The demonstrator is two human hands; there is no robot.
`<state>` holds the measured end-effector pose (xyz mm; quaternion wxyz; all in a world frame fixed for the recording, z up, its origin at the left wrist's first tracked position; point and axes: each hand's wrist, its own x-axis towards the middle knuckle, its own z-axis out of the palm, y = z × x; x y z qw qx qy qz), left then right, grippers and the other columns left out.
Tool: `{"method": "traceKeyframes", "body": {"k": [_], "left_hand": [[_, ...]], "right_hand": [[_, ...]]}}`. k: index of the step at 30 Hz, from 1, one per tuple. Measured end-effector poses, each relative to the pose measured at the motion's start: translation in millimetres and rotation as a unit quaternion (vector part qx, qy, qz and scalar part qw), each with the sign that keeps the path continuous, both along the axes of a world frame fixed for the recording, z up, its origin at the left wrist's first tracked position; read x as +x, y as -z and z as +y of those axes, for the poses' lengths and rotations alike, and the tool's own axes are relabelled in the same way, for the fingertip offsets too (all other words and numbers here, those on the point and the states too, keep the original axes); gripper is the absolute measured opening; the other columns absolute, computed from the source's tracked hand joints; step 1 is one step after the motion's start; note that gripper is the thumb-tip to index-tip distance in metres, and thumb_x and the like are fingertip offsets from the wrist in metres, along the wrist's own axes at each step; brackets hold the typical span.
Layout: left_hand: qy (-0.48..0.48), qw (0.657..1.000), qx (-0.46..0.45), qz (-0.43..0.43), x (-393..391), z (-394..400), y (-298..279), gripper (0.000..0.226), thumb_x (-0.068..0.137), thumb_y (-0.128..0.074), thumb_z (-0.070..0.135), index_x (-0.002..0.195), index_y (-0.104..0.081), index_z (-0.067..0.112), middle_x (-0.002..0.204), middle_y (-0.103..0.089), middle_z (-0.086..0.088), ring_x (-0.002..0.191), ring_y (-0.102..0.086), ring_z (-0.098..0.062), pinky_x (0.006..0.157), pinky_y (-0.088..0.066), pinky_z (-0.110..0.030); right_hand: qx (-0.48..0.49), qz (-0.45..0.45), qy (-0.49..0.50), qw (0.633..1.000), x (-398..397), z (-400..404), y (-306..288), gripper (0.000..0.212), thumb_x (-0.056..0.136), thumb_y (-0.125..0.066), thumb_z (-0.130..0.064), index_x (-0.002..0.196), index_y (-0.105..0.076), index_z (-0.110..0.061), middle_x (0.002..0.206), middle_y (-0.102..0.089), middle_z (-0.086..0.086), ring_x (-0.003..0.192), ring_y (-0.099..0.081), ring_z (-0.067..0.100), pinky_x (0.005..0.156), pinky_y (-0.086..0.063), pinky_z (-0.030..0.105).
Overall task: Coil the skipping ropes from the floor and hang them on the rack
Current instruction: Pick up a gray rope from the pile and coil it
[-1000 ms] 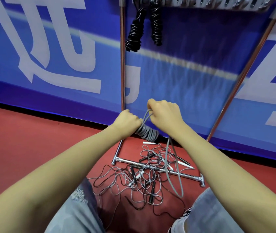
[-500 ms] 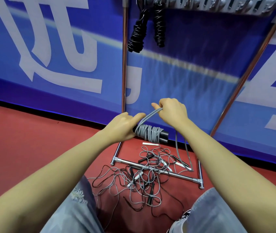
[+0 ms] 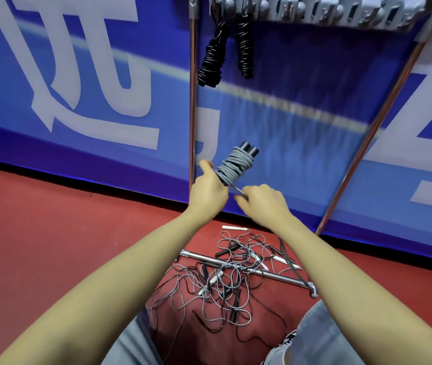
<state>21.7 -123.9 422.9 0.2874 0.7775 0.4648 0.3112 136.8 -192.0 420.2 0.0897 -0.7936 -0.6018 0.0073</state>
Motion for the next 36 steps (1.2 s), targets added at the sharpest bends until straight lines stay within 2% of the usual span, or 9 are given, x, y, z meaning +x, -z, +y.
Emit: {"method": "traceKeyframes", "body": {"k": [8,13,16,19,21,24,28,33,36], "left_hand": [[-0.006,0.942,0.142,0.305,8,-2,13,0.037,0.087,-0.047,0.002,0.122,-0.034,0.003,0.101,-0.063,-0.016,0.091,-0.063,-0.037,0.061,-0.038,-0.035],[0.049,0.863,0.233,0.446,7,4,18,0.033,0.084,-0.050,-0.002,0.116,-0.043,0.005,0.106,-0.066,-0.008,0.097,-0.065,-0.031,0.057,-0.031,-0.027],[0.108,0.810,0.266,0.511,2,6,24,0.028,0.084,-0.047,-0.003,0.111,-0.048,0.005,0.106,-0.066,-0.008,0.098,-0.064,-0.031,0.069,-0.032,-0.030],[0.189,0.777,0.294,0.524,-6,9,27,0.022,0.086,-0.047,0.001,0.107,-0.052,0.006,0.104,-0.067,-0.009,0.096,-0.064,-0.029,0.071,-0.026,-0.030],[0.236,0.751,0.378,0.486,-11,6,25,0.018,0.068,-0.069,0.011,0.084,-0.059,0.010,0.075,-0.070,-0.007,0.069,-0.066,-0.022,0.063,-0.023,-0.026],[0.266,0.742,0.446,0.423,-16,11,22,0.041,0.023,-0.083,0.011,0.047,-0.050,0.017,0.033,-0.045,0.001,0.028,-0.043,-0.015,0.052,-0.015,-0.022],[0.249,0.743,0.479,0.396,-16,14,27,0.039,0.030,-0.083,0.007,0.050,-0.051,0.016,0.040,-0.044,0.002,0.035,-0.043,-0.018,0.046,-0.023,-0.019],[0.210,0.826,0.392,0.346,-18,18,27,0.042,0.025,-0.088,0.015,0.050,-0.054,0.015,0.046,-0.049,0.001,0.038,-0.049,-0.020,0.043,-0.019,-0.016],[0.226,0.832,0.391,0.321,-23,20,27,0.039,0.032,-0.086,0.007,0.051,-0.051,0.011,0.045,-0.046,-0.002,0.036,-0.046,-0.022,0.042,-0.012,-0.013]], "right_hand": [[-0.075,0.067,-0.040,0.994,-3,-15,9,0.032,0.090,-0.058,-0.033,0.067,-0.043,-0.017,0.067,-0.045,-0.003,0.075,-0.049,0.025,0.062,-0.036,0.031],[-0.096,-0.045,-0.084,0.991,-10,-24,6,0.015,0.094,-0.048,-0.021,0.103,-0.057,-0.012,0.100,-0.062,0.010,0.096,-0.059,0.034,0.068,-0.038,0.034],[-0.078,-0.178,-0.091,0.977,-13,-24,-5,0.021,0.092,-0.045,-0.011,0.110,-0.055,-0.011,0.106,-0.064,0.009,0.099,-0.062,0.034,0.066,-0.034,0.033],[-0.058,-0.214,-0.075,0.972,-14,-17,-15,0.020,0.092,-0.043,-0.008,0.110,-0.050,-0.008,0.108,-0.064,0.009,0.100,-0.063,0.032,0.064,-0.032,0.031],[-0.049,-0.174,-0.056,0.982,-13,-12,-15,0.022,0.094,-0.042,-0.008,0.114,-0.049,-0.008,0.109,-0.064,0.011,0.100,-0.062,0.034,0.066,-0.033,0.032],[-0.021,-0.004,0.006,1.000,-6,-7,-4,0.025,0.091,-0.040,-0.005,0.110,-0.055,-0.008,0.107,-0.064,0.011,0.099,-0.059,0.035,0.070,-0.040,0.033],[0.025,0.317,0.074,0.945,0,-9,11,0.025,0.083,-0.036,0.002,0.086,-0.060,0.002,0.075,-0.069,0.015,0.072,-0.065,0.030,0.071,-0.056,0.044],[0.062,0.393,0.096,0.912,0,-6,6,0.028,0.097,-0.038,-0.011,0.085,-0.063,-0.006,0.062,-0.065,0.013,0.055,-0.061,0.023,0.056,-0.053,0.030],[0.038,0.406,0.093,0.908,2,-3,2,0.025,0.098,-0.041,-0.013,0.087,-0.062,-0.007,0.061,-0.065,0.014,0.048,-0.058,0.022,0.045,-0.045,0.022]]}}
